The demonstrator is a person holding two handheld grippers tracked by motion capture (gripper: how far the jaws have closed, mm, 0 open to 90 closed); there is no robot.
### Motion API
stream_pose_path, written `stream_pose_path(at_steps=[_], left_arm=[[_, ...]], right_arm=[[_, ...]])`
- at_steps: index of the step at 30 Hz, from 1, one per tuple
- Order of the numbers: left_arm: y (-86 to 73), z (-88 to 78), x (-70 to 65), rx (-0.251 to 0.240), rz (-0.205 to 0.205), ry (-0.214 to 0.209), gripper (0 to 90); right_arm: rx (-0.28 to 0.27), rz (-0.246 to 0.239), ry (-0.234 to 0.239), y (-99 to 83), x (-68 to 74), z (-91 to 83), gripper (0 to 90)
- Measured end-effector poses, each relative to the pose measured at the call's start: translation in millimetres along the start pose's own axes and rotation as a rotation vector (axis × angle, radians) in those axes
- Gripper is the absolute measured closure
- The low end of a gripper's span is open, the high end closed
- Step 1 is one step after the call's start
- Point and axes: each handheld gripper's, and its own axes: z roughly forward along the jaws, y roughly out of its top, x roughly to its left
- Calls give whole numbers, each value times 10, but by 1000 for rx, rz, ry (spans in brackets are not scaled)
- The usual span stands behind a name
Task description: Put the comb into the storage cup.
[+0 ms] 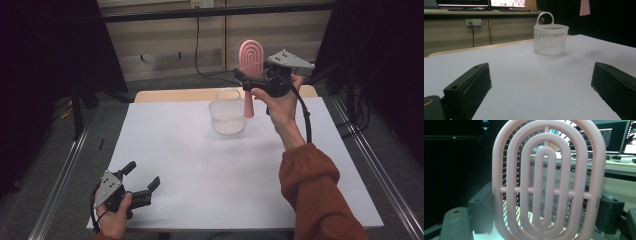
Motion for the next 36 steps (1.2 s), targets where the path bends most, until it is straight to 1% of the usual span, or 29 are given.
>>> stream_pose_path(at_steps=[4, 5, 8, 9, 12, 13, 16, 18, 20, 26, 27, 29, 33, 36], left_arm=[[-1, 1, -1, -1, -5, -3, 28], [0, 1, 1, 3, 3, -5, 28], [1, 2, -2, 3, 5, -10, 28], [1, 2, -5, 2, 1, -10, 28], [1, -1, -4, -1, -4, -7, 28], [0, -1, -4, -4, -9, -9, 28], [1, -2, -3, -5, -7, -7, 28], [-1, -3, -3, -4, -8, -8, 28], [-2, -3, -2, -3, -7, -8, 27], [-3, -3, -2, -2, -10, -7, 28], [-1, -6, -1, -2, -5, -5, 28], [-1, -5, -3, -3, -6, -6, 28], [-2, -7, -4, -3, -8, -6, 27], [-5, -8, -5, -2, -13, -5, 27]], right_arm=[[-6, -10, -2, 30, 8, 33, 193], [-6, -20, -14, 53, 14, 55, 194], [-10, -22, -13, 72, 16, 80, 193], [-14, -35, -18, 82, 17, 109, 193], [-19, -35, -11, 80, 18, 140, 193], [-17, -42, -9, 71, 26, 172, 193], [-19, -48, -9, 55, 25, 221, 193], [-13, -43, -10, 46, 11, 245, 193], [-15, -55, -12, 35, -5, 269, 193], [-20, -43, -10, -26, -43, 314, 193], [-20, -41, -10, -45, -47, 337, 193], [-19, -49, -8, -56, -43, 353, 192], [-21, -43, -5, -86, -45, 382, 192], [-16, -47, 1, -109, -55, 396, 192]])
